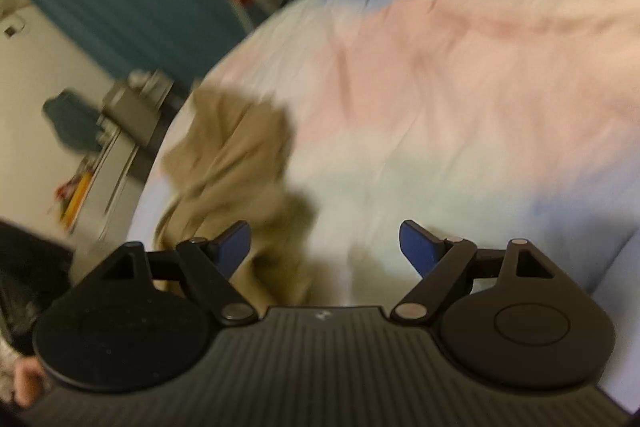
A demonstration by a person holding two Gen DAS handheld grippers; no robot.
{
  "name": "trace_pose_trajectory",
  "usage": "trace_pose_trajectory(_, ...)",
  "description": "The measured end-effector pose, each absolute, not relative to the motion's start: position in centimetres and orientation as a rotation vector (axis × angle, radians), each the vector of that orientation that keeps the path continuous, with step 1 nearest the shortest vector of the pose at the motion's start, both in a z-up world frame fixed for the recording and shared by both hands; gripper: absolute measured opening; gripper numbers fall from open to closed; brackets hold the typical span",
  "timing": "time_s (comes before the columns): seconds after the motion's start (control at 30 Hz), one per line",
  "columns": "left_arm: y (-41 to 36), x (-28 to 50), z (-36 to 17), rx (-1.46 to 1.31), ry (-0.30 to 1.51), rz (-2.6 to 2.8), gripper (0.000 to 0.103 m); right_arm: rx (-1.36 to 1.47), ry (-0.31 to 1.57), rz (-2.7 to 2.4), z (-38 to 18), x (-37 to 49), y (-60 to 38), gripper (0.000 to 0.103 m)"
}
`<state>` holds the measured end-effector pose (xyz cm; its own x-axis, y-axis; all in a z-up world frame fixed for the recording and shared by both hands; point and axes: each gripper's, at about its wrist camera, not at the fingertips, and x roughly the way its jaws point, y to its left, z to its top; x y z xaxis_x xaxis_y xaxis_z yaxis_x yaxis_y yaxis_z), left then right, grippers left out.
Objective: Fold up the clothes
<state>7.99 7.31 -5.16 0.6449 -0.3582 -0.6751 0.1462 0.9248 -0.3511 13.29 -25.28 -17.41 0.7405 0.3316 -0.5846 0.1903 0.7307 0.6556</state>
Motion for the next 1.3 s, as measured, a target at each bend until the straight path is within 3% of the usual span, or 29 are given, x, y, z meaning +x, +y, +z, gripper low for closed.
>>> trace_pose_trajectory(0.07, 5.7, 7.3, -5.0, -0.246, 0.803, -0.351, 0.017, 0.772, 0.77, 0.116, -17.8, 13.6, -24.5, 0.084)
trace_pose_trajectory(0.1, 4.7, 6.9, -5.1, -0.237, 0.795, -0.395, 0.03, 0.77, 0.772, 0.124, -17.9, 13.8, -24.3, 0.083)
trace_pose_trajectory(0.13, 3.7, 6.4, -5.3, -0.228, 0.793, -0.44, 0.051, 0.768, 0.775, 0.133, -18.1, 14.1, -24.0, 0.083)
trace_pose_trajectory(0.2, 1.5, 5.2, -6.0, -0.211, 0.811, -0.529, 0.073, 0.764, 0.78, 0.149, -18.4, 14.5, -23.6, 0.075)
trace_pose_trajectory(0.3, -2.0, 3.7, -7.5, -0.144, 0.845, -0.64, 0.079, 0.757, 0.787, 0.174, -18.8, 15.2, -22.8, 0.062)
trace_pose_trajectory(0.33, -3.0, 3.2, -8.1, -0.109, 0.855, -0.656, 0.081, 0.755, 0.79, 0.182, -18.9, 15.5, -22.6, 0.049)
trace_pose_trajectory(0.37, -4.0, 3.0, -8.7, -0.067, 0.863, -0.653, 0.081, 0.742, 0.788, 0.182, -18.9, 15.7, -22.4, 0.027)
trace_pose_trajectory(0.4, -4.9, 2.9, -9.3, -0.025, 0.87, -0.646, 0.08, 0.714, 0.782, 0.173, -18.5, 15.8, -22.2, 0.018)
trace_pose_trajectory(0.47, -5.5, 2.9, -9.9, 0.016, 0.875, -0.611, 0.068, 0.697, 0.745, 0.177, -17.6, 15.6, -22.3, 0.01)
trace_pose_trajectory(0.53, -4.9, 3.3, -10.3, -0.027, 0.882, -0.584, 0.036, 0.695, 0.698, 0.19, -16.6, 15.3, -22.5, 0.009)
trace_pose_trajectory(0.6, -2.9, 3.7, -10.1, -0.136, 0.887, -0.583, 0.023, 0.688, 0.649, 0.19, -15.2, 14.9, -22.9, 0.009)
trace_pose_trajectory(0.87, 5.3, 6.1, -7.9, -0.631, 0.794, -0.597, 0.017, 0.619, 0.502, 0.135, -10.1, 20.3, -24.5, 0.009)
trace_pose_trajectory(1.1, 7.4, 9.3, -8.6, -0.681, 0.71, -0.446, 0.013, 0.565, 0.577, 0.117, -14.5, 25.8, -24.0, 0.013)
trace_pose_trajectory(1.13, 7.7, 9.9, -8.8, -0.667, 0.705, -0.4, 0.013, 0.557, 0.606, 0.113, -15.5, 26.1, -23.8, 0.019)
trace_pose_trajectory(1.2, 8.1, 11.3, -9.4, -0.631, 0.704, -0.304, 0.012, 0.54, 0.64, 0.106, -16.4, 26.1, -23.3, 0.041)
trace_pose_trajectory(1.23, 8.3, 11.8, -9.7, -0.615, 0.711, -0.261, 0.012, 0.531, 0.652, 0.102, -16.7, 26.0, -23.0, 0.061)
trace_pose_trajectory(1.27, 8.7, 12.0, -9.7, -0.606, 0.722, -0.233, 0.011, 0.522, 0.664, 0.098, -17.0, 25.9, -22.8, 0.071)
trace_pose_trajectory(1.3, 9.0, 12.3, -9.8, -0.597, 0.732, -0.206, 0.009, 0.513, 0.667, 0.097, -16.9, 25.7, -22.5, 0.072)
